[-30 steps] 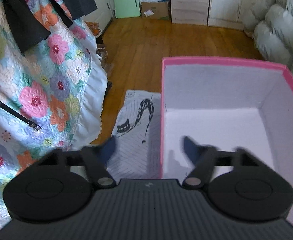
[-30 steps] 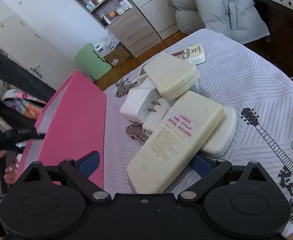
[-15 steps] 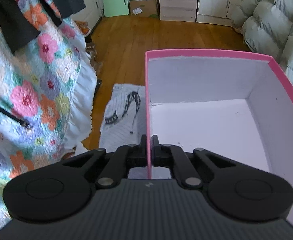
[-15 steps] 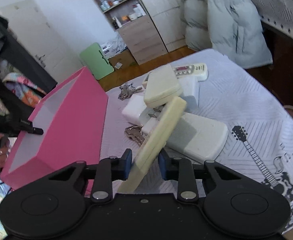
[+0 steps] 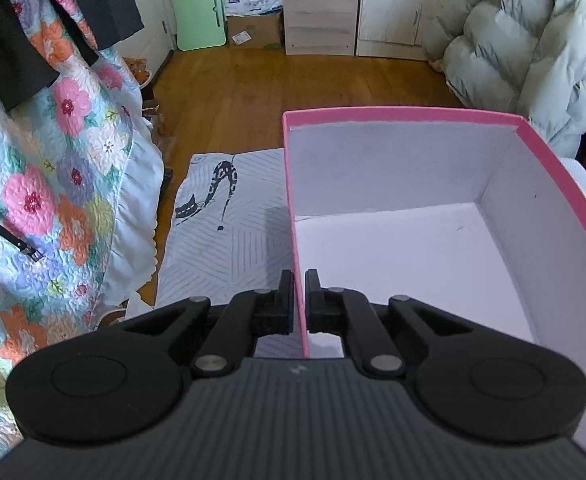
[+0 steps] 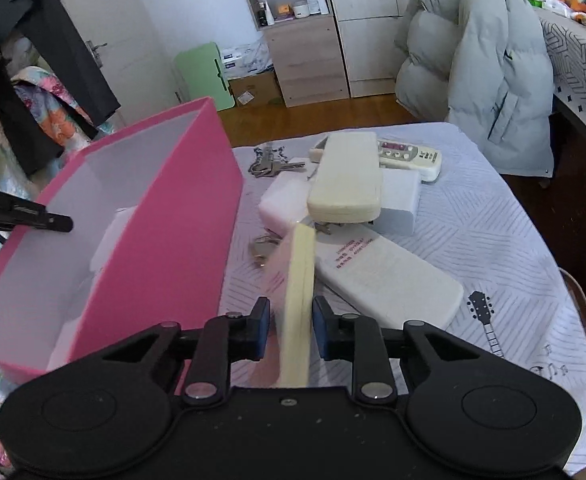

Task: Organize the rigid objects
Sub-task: 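Grasp a cream remote with the right gripper and lift it, then lower the cream remote into the pink box and open the right gripper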

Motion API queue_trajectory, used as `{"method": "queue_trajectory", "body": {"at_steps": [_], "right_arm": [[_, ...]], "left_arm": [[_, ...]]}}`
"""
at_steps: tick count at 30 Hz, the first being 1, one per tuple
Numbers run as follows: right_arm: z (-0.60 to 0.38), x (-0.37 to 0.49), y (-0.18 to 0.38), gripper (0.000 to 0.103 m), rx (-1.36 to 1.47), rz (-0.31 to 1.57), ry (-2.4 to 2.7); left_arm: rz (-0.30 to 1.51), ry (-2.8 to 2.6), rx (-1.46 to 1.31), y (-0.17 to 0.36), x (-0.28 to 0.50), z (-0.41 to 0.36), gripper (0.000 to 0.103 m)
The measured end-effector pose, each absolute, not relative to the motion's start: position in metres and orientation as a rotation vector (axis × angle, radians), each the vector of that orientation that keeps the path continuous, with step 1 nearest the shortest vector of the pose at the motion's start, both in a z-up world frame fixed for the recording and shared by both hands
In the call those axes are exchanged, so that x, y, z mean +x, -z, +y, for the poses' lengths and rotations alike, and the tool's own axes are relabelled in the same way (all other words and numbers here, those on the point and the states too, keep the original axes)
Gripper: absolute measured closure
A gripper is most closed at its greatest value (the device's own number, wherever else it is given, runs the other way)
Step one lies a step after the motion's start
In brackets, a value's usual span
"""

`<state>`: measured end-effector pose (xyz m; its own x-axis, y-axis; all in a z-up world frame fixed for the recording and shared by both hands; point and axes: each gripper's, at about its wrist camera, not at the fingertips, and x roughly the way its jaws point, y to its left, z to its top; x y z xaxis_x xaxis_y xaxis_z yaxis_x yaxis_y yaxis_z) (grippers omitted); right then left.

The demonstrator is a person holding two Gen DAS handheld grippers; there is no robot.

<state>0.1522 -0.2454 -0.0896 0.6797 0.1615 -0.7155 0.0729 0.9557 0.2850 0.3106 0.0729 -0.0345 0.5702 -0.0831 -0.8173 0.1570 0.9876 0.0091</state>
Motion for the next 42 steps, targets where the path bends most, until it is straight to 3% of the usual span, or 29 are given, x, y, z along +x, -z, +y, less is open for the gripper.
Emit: {"method": "queue_trajectory", "body": {"at_steps": [6,13,17,29,34,42], "right_arm": [[-0.242,0.151,0.083,0.081,0.333,0.795,-0.121],[-0.236,0.156,0.092,0.072,0.319,0.840,-0.143],[-0.243,0.160,0.102,0.082,0.376,0.858,-0.126],[-0.220,0.142,-0.006,0.082,0.228,0.559,-0.204],[-0.164,0.194,-0.016,0.082,0.243,0.702,-0.480],[-0.081,0.318,0.035,0.083,-0.006,0.968,-0.409]], "left_arm": [[0.957,0.112,0.067,0.035,0.306,0.071,0.099],[0.953,0.107,0.053,0.035,0.308,0.071,0.098],[0.949,0.112,0.041,0.035,0.308,0.075,0.098],[0.944,0.113,0.047,0.036,0.307,0.070,0.098],[0.943,0.116,0.033,0.037,0.307,0.070,0.098],[0.941,0.121,-0.007,0.036,0.307,0.076,0.097]]}}
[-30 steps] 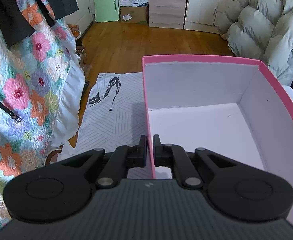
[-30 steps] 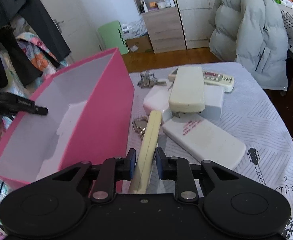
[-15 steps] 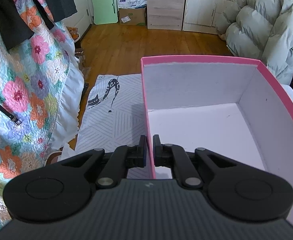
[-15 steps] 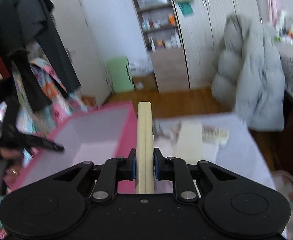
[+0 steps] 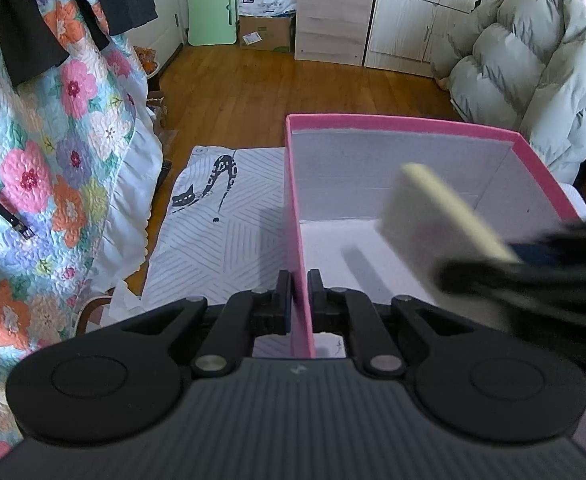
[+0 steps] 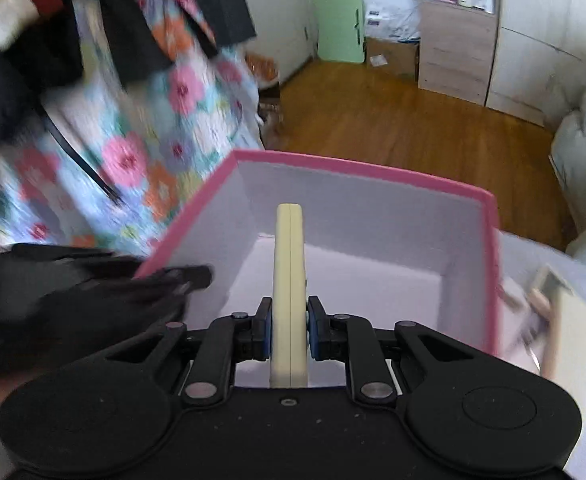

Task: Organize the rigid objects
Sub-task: 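Lower the cream remote into the pink box and open the right gripper, then move the right gripper to the white remote on the table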

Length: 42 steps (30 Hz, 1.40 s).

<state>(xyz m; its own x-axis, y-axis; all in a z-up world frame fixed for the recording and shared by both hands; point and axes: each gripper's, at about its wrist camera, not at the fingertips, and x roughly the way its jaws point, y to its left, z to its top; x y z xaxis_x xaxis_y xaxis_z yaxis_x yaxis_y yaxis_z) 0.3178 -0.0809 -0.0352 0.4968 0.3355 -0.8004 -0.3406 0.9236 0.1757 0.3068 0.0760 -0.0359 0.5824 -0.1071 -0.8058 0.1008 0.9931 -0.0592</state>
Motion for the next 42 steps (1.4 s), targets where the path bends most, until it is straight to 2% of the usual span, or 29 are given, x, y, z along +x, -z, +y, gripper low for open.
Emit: {"method": "queue_trajectory", "body": {"at_steps": [5,7,8,9,11,15,18,21,23,24,28,33,38,41,42], "right_arm": [[-0.050,0.347,0.063,0.083,-0.161,0.988,-0.329],[-0.050,0.353,0.068,0.080,-0.117,1.021,-0.345],[-0.053,0.356,0.069,0.077,-0.072,1.053,-0.361],[-0.061,0.359,0.072,0.069,0.022,1.090,-0.394],[-0.084,0.361,0.079,0.062,0.244,1.143,-0.428],[-0.113,0.360,0.088,0.062,0.534,1.219,-0.537],[-0.127,0.349,0.086,0.062,0.626,1.241,-0.573],[-0.139,0.317,0.053,0.062,0.576,1.138,-0.629],[-0.153,0.292,0.029,0.055,0.548,1.021,-0.701],[-0.164,0.276,0.017,0.048,0.523,0.967,-0.702],[-0.214,0.238,-0.003,0.047,0.467,0.862,-0.630],[-0.278,0.223,0.007,0.047,0.341,0.805,-0.405],[-0.300,0.228,0.032,0.047,0.141,0.811,-0.229],[-0.302,0.250,0.051,0.046,0.159,0.847,-0.221],[-0.304,0.255,0.054,0.043,0.191,0.855,-0.224]], "left_arm": [[0.940,0.125,-0.054,0.036,0.307,0.083,0.095],[0.939,0.131,-0.067,0.037,0.307,0.084,0.095],[0.940,0.128,-0.066,0.037,0.307,0.084,0.095],[0.940,0.123,-0.056,0.037,0.307,0.082,0.096],[0.941,0.119,-0.046,0.037,0.308,0.080,0.095],[0.942,0.119,-0.046,0.038,0.308,0.080,0.095],[0.946,0.111,-0.032,0.039,0.308,0.077,0.095],[0.965,0.096,0.026,0.039,0.309,0.070,0.097],[0.982,0.076,0.061,0.038,0.310,0.066,0.096],[0.992,0.064,0.081,0.037,0.312,0.063,0.096],[0.984,0.008,0.090,0.029,0.309,0.053,0.098],[0.972,-0.048,0.125,0.029,0.302,0.044,0.098],[0.961,-0.093,0.202,0.028,0.296,0.028,0.095],[0.958,-0.109,0.241,0.027,0.296,0.021,0.094],[0.957,-0.112,0.253,0.027,0.296,0.020,0.094]]}}
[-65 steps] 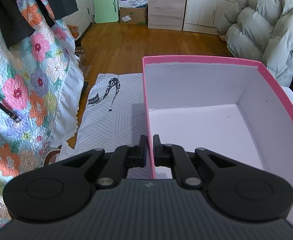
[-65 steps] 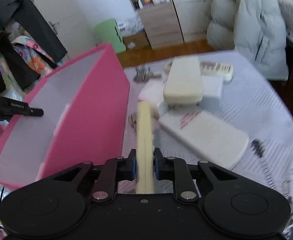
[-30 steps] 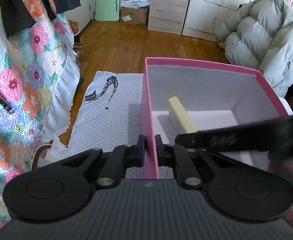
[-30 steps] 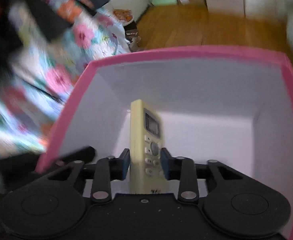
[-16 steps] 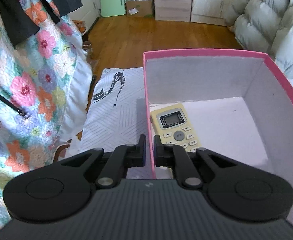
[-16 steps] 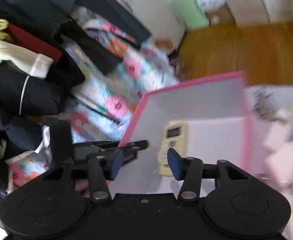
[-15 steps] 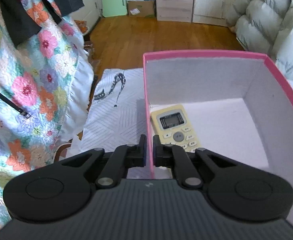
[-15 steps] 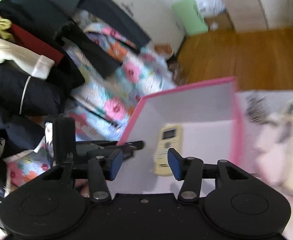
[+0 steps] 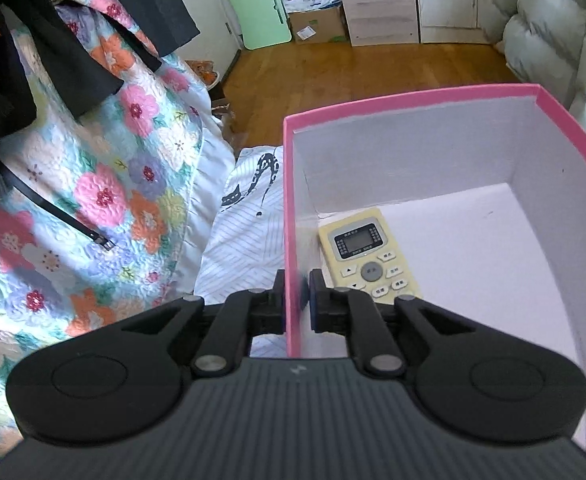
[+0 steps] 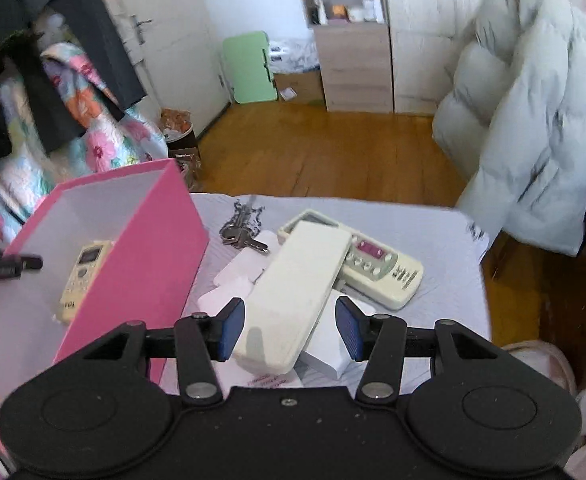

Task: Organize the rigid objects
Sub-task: 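Move the right gripper to the white remote on the table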

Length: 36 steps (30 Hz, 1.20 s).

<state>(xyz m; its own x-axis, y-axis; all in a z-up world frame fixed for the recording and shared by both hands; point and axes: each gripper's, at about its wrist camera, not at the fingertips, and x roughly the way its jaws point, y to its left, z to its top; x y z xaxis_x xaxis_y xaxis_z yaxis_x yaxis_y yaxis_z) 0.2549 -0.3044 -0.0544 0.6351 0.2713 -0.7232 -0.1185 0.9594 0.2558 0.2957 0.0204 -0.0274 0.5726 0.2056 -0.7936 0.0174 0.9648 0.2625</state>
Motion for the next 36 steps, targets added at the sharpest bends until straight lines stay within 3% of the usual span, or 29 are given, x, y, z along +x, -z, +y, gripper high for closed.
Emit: {"method": "queue_trajectory", "body": {"at_steps": [5,7,14,15,18,19,20,21,22,24,27,32,34,36], "right_arm": [[-0.310,0.288,0.073,0.042,0.337,0.883,-0.189],[-0.309,0.297,0.084,0.034,0.348,0.891,-0.171],[-0.303,0.299,0.095,0.034,0.330,0.907,-0.150],[-0.299,0.296,0.094,0.041,0.310,0.903,-0.155],[-0.288,0.286,0.091,0.044,0.262,0.881,-0.167],[-0.286,0.282,0.088,0.063,0.255,0.870,-0.163],[-0.285,0.277,0.085,0.070,0.255,0.848,-0.149],[-0.285,0.273,0.080,0.084,0.259,0.841,-0.157],[-0.284,0.271,0.077,0.091,0.258,0.852,-0.160],[-0.284,0.265,0.075,0.096,0.277,0.871,-0.192],[-0.285,0.256,0.078,0.096,0.343,0.897,-0.220],[-0.289,0.248,0.080,0.084,0.404,0.915,-0.190],[-0.288,0.248,0.080,0.056,0.390,0.911,-0.161],[-0.288,0.251,0.079,0.052,0.396,0.909,-0.142]], "left_arm": [[0.949,-0.102,0.284,0.028,0.292,0.019,0.093],[0.957,-0.093,0.274,0.028,0.295,0.022,0.093],[0.944,-0.031,0.329,0.032,0.306,0.030,0.092],[0.943,-0.023,0.336,0.032,0.306,0.030,0.092],[0.942,-0.016,0.346,0.033,0.308,0.031,0.091],[0.943,-0.014,0.347,0.033,0.308,0.030,0.091],[0.944,-0.014,0.345,0.033,0.308,0.031,0.091],[0.943,-0.016,0.343,0.033,0.308,0.031,0.091],[0.941,-0.019,0.343,0.033,0.308,0.030,0.091],[0.939,-0.021,0.330,0.033,0.306,0.030,0.091],[0.930,-0.024,0.336,0.033,0.305,0.029,0.091],[0.916,-0.031,0.353,0.033,0.302,0.027,0.091],[0.909,-0.033,0.354,0.032,0.302,0.026,0.091],[0.898,-0.036,0.362,0.031,0.301,0.026,0.091]]}}
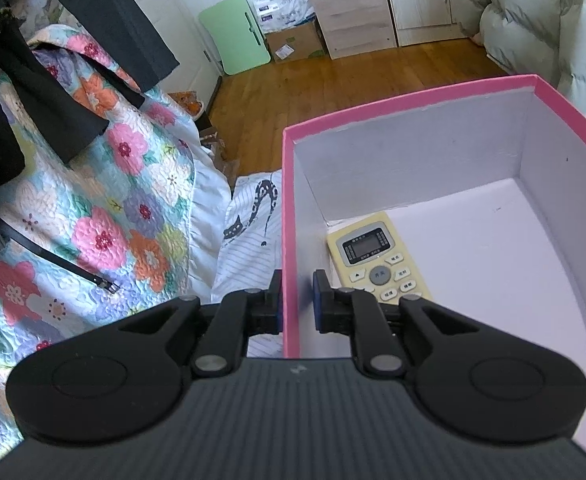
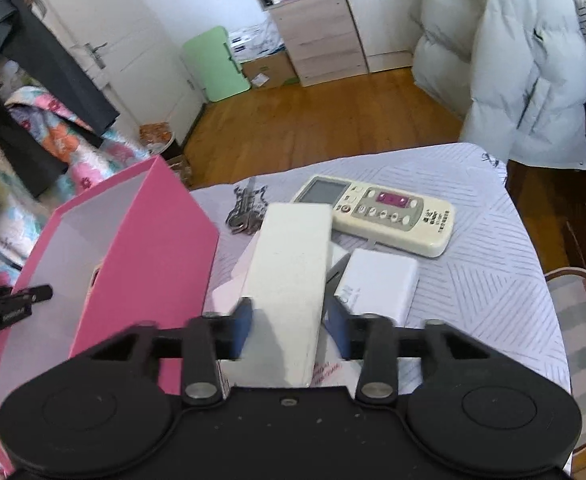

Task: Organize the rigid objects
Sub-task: 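Move the right gripper to the white remote on the table, then grasp the white remote with the right gripper and lift it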

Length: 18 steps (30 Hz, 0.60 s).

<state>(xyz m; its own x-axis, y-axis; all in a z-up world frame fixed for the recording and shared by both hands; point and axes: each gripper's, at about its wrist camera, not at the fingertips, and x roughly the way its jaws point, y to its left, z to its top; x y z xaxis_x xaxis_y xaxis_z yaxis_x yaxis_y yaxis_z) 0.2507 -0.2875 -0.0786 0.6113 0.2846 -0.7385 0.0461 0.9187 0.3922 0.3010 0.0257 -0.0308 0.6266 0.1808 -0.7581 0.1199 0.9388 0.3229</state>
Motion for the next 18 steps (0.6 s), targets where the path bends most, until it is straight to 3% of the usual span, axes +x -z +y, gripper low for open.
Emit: {"method": "queue_trajectory", "body": {"at_steps": [4,11,13,15,18], "right_arm": [[-0.280,0.267,0.073,0.038,0.341,0.899,-0.129],[-0.257,0.312,0.093,0.033,0.266,1.007,-0.083],[-0.248,0.316,0.095,0.032,0.205,1.000,-0.049],[-0.243,0.315,0.095,0.044,0.154,0.969,-0.047],[-0.246,0.307,0.091,0.045,0.170,0.946,-0.055]], "left_arm": [[0.882,-0.040,0.369,0.030,0.300,0.024,0.091],[0.884,-0.030,0.324,0.028,0.301,0.032,0.092],[0.885,-0.026,0.309,0.027,0.301,0.034,0.093],[0.889,-0.023,0.301,0.028,0.302,0.036,0.093],[0.890,-0.017,0.292,0.028,0.302,0.037,0.093]]}}
